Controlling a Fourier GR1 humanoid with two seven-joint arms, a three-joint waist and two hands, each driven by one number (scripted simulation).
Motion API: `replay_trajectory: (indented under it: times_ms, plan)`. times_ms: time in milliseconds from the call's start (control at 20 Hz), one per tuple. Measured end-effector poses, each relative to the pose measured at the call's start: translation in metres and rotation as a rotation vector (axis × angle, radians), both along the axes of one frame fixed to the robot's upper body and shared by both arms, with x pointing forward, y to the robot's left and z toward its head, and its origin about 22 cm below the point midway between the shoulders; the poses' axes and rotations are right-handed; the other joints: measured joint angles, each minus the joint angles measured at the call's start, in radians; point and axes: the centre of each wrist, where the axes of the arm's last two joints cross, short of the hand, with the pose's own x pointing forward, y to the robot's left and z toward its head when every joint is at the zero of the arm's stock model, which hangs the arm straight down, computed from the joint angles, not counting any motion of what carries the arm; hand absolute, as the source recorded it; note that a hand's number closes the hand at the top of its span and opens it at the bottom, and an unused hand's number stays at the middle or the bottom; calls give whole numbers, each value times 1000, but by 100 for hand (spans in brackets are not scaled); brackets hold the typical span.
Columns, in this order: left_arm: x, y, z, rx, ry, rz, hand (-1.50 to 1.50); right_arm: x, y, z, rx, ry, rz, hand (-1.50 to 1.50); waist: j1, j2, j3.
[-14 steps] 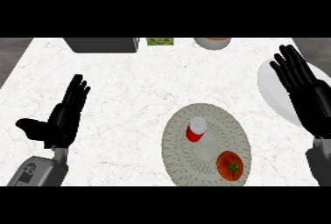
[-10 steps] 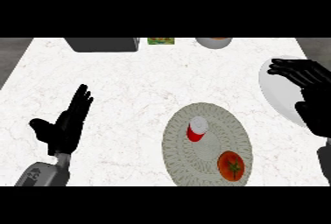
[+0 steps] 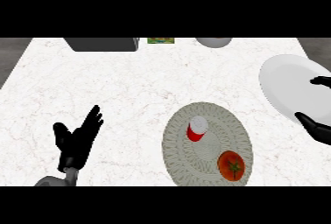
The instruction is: Pick the tomato from the placemat and place it in the plate
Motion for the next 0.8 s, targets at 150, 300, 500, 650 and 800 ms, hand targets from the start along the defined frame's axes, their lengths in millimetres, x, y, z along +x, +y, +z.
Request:
replay_trajectory:
  times_ms: [150,300,500,650,800]
  plan:
    - [-3,1,0,1,18,-9,0,-6,-15,-27,16,-46,35,-150,5,0,0]
    - [-7,-6,2,1,31,-17,0,-16,-33,-37,-32,-55,60,-150,7,-2,-1]
    - [-8,-6,2,-2,43,-14,0,-33,-52,-26,-224,1,92,-150,1,-4,-2]
    - [-6,-1,4,-1,50,-13,0,-40,-53,-12,-407,68,131,-150,-1,-4,-3]
    - [-6,-2,3,3,49,-9,0,-49,-39,-1,-547,109,163,-150,-5,-5,-3]
